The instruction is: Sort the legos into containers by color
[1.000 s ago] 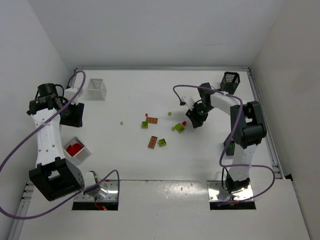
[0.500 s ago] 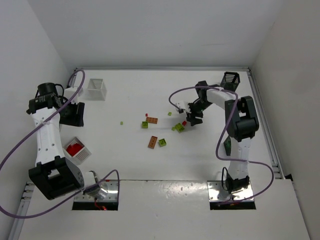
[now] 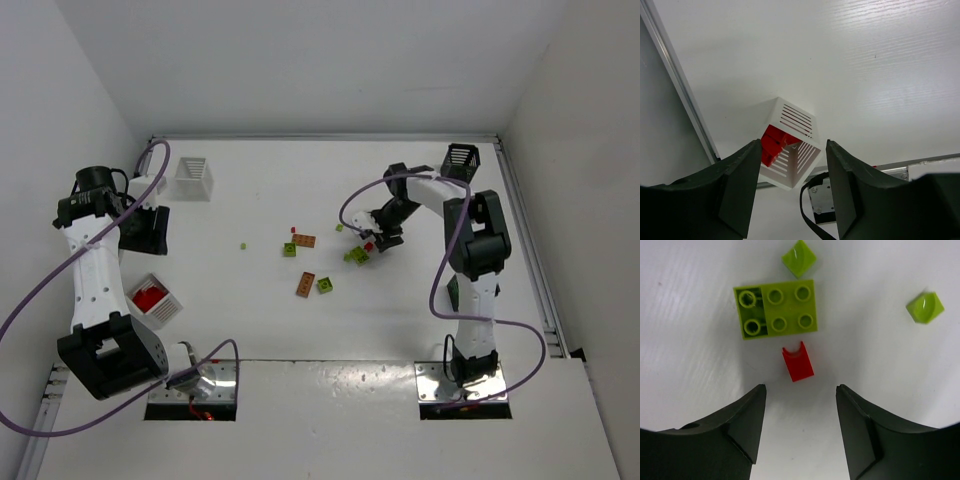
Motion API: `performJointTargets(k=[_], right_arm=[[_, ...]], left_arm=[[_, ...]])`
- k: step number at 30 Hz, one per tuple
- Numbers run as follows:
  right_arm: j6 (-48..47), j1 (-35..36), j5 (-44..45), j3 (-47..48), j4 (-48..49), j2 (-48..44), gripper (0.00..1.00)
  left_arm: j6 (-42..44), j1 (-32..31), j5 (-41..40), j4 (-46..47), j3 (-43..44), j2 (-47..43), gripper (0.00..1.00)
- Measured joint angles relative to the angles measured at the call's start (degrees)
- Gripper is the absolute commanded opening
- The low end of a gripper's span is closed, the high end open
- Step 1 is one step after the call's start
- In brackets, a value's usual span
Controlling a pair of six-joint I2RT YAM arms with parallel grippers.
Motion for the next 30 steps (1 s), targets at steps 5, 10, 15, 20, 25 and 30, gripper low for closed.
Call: performJointTargets(k=[5, 10, 15, 20, 25, 30], right_arm=[[-1.7, 1.6, -0.8, -0.5, -0.9, -0.2, 0.57], [-2.7, 2.9, -0.7, -0.5, -2.0, -0.1, 0.42], [-2.7, 3.4, -0.7, -0.4, -3.2, 0.2, 0.30], [-0.5, 3.1, -0.5, 0.1, -3.6, 0.5, 0.18], [7.3, 2.9, -2.8, 0.2, 0.9, -0.6, 0.04], [18.0, 3.4, -9.4, 0.2, 7.3, -8.2, 0.03]], left_arm=[[-0.3, 0.0, 0.0, 0.0, 0.0, 0.0, 0.60], [-0.4, 0.0, 0.0, 0.0, 0.0, 0.0, 0.60], [-0.4, 0.0, 0.0, 0.0, 0.0, 0.0, 0.60], [-0.4, 0.0, 0.3, 0.3, -0.2, -0.3, 0.59], [-0.5, 0.0, 6.6, 1.8, -2.5, -5.0, 0.60], [-4.2, 0.0, 19.1, 4.7, -6.0, -12.6, 0.62]])
